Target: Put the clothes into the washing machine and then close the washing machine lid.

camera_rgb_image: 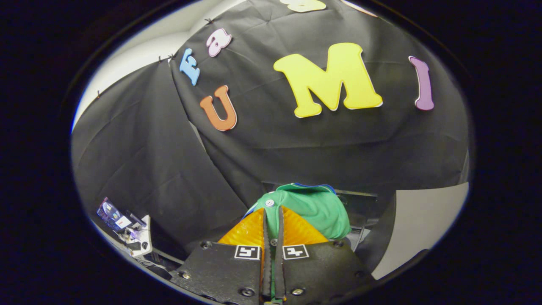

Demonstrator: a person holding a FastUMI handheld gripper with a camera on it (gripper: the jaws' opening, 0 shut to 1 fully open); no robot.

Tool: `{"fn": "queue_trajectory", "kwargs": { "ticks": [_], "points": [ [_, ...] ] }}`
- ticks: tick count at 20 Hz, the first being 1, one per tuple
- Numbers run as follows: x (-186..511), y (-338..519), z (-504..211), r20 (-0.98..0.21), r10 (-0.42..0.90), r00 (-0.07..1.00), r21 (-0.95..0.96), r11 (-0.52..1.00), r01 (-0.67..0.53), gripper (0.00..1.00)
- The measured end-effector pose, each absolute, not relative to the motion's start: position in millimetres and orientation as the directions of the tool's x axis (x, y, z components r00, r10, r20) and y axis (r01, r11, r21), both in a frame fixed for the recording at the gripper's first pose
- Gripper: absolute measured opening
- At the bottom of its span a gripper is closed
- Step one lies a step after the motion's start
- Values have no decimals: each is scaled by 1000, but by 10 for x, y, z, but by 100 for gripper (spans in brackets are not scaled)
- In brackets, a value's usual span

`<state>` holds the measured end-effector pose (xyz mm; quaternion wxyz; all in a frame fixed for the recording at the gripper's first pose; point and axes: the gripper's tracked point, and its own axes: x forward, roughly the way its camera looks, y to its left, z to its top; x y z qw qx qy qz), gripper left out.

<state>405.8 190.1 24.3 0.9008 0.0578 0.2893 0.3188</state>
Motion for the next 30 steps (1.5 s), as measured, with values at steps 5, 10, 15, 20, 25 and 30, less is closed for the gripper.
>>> {"fn": "queue_trajectory", "kwargs": {
  "ticks": [5,10,15,20,25,30],
  "points": [
    [4105,2078,-38,-520,604,604,298,791,-535,7],
    [4167,2220,-320,-550,595,586,304,796,-523,7],
    [4201,2341,-677,-598,576,557,301,806,-510,7],
    [4259,2413,-997,-619,567,543,314,813,-490,7],
    [4307,2387,-1371,-654,529,541,312,840,-444,7],
    [4416,2343,-1702,-681,490,544,300,865,-403,7]
  ]
}}
